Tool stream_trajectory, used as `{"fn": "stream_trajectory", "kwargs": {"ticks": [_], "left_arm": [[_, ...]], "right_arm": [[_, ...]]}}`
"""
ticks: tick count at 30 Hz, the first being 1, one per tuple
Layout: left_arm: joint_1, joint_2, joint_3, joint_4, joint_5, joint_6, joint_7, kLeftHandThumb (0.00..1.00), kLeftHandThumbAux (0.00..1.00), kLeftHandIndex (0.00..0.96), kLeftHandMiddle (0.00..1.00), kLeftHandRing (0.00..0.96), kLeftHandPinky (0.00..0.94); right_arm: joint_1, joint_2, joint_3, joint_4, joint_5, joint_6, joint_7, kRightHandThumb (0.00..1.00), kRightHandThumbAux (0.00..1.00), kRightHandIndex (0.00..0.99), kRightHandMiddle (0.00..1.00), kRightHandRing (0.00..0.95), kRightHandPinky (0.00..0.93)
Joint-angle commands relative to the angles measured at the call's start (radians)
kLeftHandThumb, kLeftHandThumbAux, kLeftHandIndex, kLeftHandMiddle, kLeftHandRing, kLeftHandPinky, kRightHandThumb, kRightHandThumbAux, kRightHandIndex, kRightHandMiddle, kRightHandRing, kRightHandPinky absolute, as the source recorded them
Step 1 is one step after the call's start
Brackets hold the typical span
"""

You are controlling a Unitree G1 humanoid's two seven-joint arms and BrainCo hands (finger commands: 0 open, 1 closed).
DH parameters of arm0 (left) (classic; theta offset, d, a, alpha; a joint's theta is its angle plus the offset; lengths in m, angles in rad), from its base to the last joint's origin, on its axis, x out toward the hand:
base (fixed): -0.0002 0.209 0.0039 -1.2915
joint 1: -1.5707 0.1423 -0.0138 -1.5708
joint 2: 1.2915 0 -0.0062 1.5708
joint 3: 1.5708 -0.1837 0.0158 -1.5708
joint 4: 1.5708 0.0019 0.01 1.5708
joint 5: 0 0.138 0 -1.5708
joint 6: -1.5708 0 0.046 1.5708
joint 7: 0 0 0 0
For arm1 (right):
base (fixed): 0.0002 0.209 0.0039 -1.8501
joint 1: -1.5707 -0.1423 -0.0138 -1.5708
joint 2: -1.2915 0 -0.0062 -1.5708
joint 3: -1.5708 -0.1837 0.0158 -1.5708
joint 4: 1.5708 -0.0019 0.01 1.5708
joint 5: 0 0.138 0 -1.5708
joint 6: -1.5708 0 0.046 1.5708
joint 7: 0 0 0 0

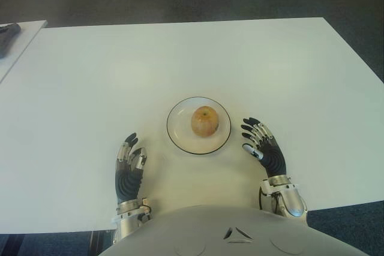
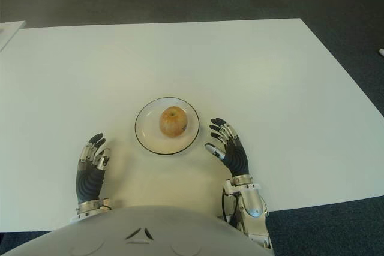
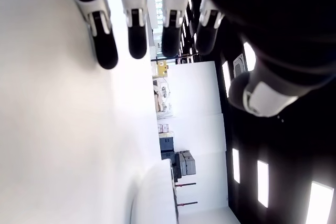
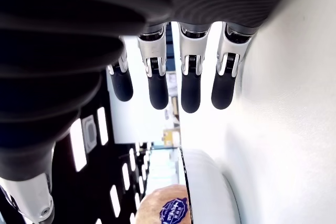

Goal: Put the apples into the plate.

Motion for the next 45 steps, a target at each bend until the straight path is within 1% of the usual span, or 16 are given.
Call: {"fn": "stream_trajectory", "kwargs": {"ticks": [1, 5, 9, 15, 22, 27, 30, 35, 45], "left_arm": [[0.008, -0.023, -0.001, 0.014, -0.007, 0.017, 0.004, 0.154, 0.494, 0.193, 0.159, 0.159, 0.204], [0.010, -0.029, -0.007, 0.010, -0.031, 0.013, -0.002, 0.169, 0.490, 0.216, 0.171, 0.168, 0.220], [0.011, -0.031, -0.013, 0.008, -0.043, 0.007, -0.003, 0.174, 0.482, 0.224, 0.173, 0.165, 0.212], [0.017, -0.030, -0.022, 0.000, -0.051, 0.011, -0.005, 0.188, 0.482, 0.225, 0.169, 0.165, 0.214], [0.025, -0.027, -0.030, -0.008, -0.051, 0.014, -0.008, 0.176, 0.472, 0.205, 0.157, 0.153, 0.195], [0.030, -0.028, -0.031, -0.012, -0.046, 0.012, -0.002, 0.172, 0.471, 0.195, 0.152, 0.149, 0.193], [0.027, -0.028, -0.029, -0.006, -0.037, 0.010, 0.006, 0.162, 0.469, 0.172, 0.146, 0.149, 0.190], [0.028, -0.027, -0.027, -0.011, -0.035, 0.030, 0.005, 0.157, 0.482, 0.145, 0.147, 0.162, 0.199], [0.028, -0.029, -0.024, -0.022, -0.066, 0.058, -0.003, 0.169, 0.509, 0.137, 0.163, 0.186, 0.218]], "right_arm": [[0.024, 0.000, 0.002, 0.025, 0.001, 0.049, -0.004, 0.454, 0.650, 0.139, 0.190, 0.185, 0.223], [0.023, 0.004, 0.001, 0.024, -0.001, 0.040, -0.008, 0.474, 0.656, 0.140, 0.191, 0.185, 0.230], [0.026, 0.005, 0.000, 0.018, -0.004, 0.032, -0.010, 0.485, 0.660, 0.140, 0.193, 0.191, 0.240], [0.034, 0.004, 0.001, -0.001, -0.008, 0.044, -0.015, 0.499, 0.672, 0.139, 0.197, 0.200, 0.249], [0.042, -0.001, 0.005, -0.021, -0.005, 0.056, -0.012, 0.505, 0.677, 0.137, 0.203, 0.210, 0.268], [0.046, -0.008, 0.007, -0.030, -0.007, 0.063, -0.007, 0.487, 0.676, 0.135, 0.200, 0.207, 0.263], [0.047, -0.009, 0.008, -0.033, -0.010, 0.065, -0.008, 0.470, 0.668, 0.136, 0.195, 0.199, 0.253], [0.048, -0.010, 0.010, -0.040, -0.008, 0.072, -0.010, 0.459, 0.665, 0.140, 0.194, 0.192, 0.242], [0.048, -0.006, 0.014, -0.051, -0.006, 0.074, -0.015, 0.477, 0.676, 0.144, 0.202, 0.203, 0.257]]}}
